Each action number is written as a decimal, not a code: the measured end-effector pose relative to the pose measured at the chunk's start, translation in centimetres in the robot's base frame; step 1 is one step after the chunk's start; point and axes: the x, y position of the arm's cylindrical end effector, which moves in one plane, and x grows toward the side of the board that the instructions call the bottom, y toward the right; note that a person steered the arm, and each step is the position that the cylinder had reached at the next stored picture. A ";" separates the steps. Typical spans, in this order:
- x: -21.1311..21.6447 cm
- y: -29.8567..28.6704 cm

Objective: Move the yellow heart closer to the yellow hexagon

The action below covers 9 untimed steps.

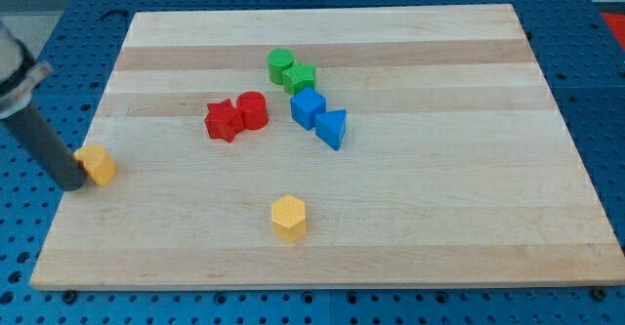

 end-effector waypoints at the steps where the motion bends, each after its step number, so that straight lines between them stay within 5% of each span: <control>1: 0.0 3.5; 3: -0.4 -2.4; 9: -3.5 -2.5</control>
